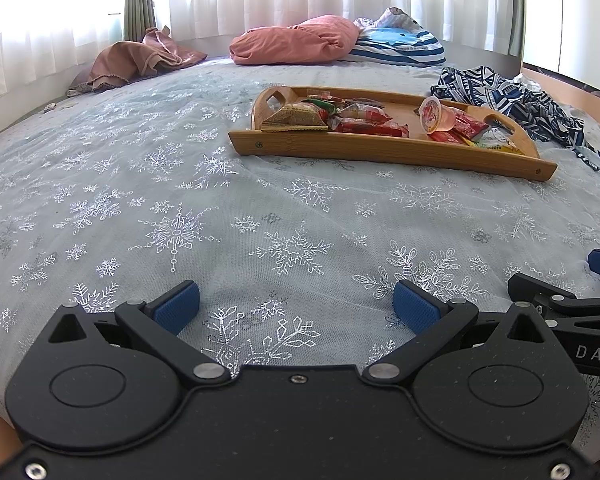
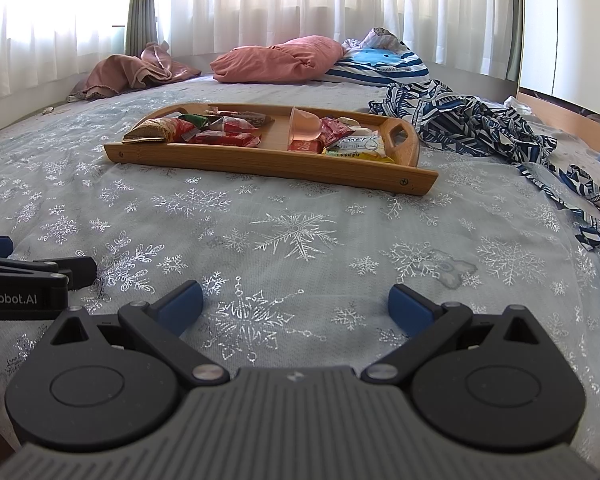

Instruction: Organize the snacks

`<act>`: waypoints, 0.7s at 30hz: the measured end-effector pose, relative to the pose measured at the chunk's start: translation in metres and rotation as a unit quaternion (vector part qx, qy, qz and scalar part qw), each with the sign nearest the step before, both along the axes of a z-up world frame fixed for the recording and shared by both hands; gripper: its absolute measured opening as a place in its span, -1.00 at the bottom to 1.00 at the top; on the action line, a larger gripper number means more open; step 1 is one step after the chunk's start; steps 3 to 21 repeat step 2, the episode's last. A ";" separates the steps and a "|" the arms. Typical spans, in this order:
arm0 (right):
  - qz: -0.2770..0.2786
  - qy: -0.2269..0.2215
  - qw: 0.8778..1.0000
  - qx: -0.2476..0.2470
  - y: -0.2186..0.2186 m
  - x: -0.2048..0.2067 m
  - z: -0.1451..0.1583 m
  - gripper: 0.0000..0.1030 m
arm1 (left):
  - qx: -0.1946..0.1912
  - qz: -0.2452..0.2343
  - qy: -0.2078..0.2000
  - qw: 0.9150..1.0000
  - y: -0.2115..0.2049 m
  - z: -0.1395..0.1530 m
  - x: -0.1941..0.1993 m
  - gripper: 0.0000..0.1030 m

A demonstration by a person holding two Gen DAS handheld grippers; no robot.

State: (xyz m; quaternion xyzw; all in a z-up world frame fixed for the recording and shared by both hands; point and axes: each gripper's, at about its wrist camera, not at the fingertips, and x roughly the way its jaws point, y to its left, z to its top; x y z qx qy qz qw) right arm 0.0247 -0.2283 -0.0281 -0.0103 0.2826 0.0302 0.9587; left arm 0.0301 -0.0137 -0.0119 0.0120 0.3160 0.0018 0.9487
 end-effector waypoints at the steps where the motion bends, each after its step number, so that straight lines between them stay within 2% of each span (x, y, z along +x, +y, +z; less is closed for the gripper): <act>1: 0.000 0.000 1.000 0.000 0.000 0.000 0.000 1.00 | 0.000 0.000 0.000 1.000 0.000 0.000 0.000 1.00; 21: 0.000 0.000 1.000 0.000 0.000 0.000 0.000 1.00 | 0.000 0.000 0.000 1.000 0.000 0.000 0.000 1.00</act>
